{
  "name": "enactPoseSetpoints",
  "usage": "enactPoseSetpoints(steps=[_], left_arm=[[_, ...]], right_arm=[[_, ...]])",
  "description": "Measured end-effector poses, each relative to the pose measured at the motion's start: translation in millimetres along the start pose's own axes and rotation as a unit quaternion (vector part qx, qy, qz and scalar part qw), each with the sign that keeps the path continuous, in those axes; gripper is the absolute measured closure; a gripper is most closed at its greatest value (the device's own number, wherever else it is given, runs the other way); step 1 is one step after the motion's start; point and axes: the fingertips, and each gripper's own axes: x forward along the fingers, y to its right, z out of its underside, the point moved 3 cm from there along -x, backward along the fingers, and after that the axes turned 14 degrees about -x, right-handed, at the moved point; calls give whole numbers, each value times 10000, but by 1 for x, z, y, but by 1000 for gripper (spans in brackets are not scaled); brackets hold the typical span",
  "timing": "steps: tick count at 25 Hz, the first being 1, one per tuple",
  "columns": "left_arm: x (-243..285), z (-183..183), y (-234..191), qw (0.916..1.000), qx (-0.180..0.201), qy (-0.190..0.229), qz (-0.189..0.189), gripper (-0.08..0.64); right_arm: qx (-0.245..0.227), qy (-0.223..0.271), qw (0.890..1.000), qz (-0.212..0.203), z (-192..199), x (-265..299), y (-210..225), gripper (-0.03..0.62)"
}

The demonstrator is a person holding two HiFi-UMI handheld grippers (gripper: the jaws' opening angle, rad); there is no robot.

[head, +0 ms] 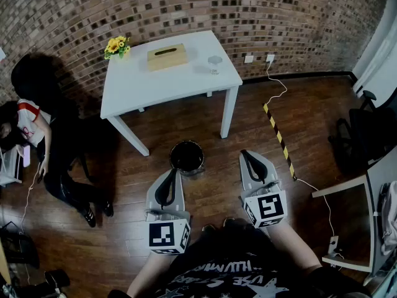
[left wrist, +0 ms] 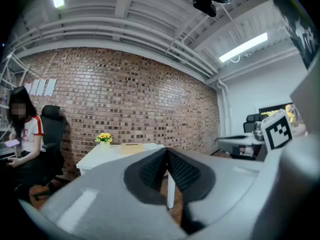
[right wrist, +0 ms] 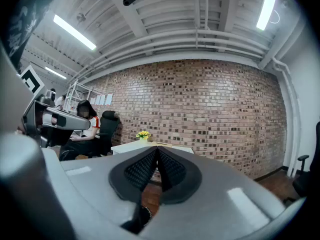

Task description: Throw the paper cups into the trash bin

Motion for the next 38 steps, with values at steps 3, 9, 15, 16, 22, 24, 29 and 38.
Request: enactPoseSetpoints(steps=[3, 9, 15, 16, 22, 24, 29, 38], left_arm=[[6, 5, -14, 10000, -3, -23, 40, 555], [23, -2, -38, 9999, 22, -20, -122, 555], [55, -2, -65, 9988, 97, 16, -478, 555], [65, -2, -69, 9985, 123, 21, -533, 555], [143, -11, -89, 9951, 104, 105, -981, 555], [177, -14, -90, 9943, 86, 38, -1067, 555], [263, -25, -88, 9935, 118, 44, -1135, 555], [369, -28, -92, 9909, 270, 8, -1318, 555]], right_arm=[[-4, -45, 9999, 119, 3, 11, -1, 584], [113, -109, 9993, 331, 14, 43, 14, 584], [157, 100, 9991, 381, 28, 98, 34, 584], [180, 103, 9991, 358, 32, 109, 38, 584], [203, 273, 9994, 74, 52, 199, 80, 584], [257, 347, 9991, -29, 59, 231, 98, 584], [336, 362, 9987, -151, 75, 304, 155, 584], [436, 177, 9974, -551, 129, 382, 200, 584]])
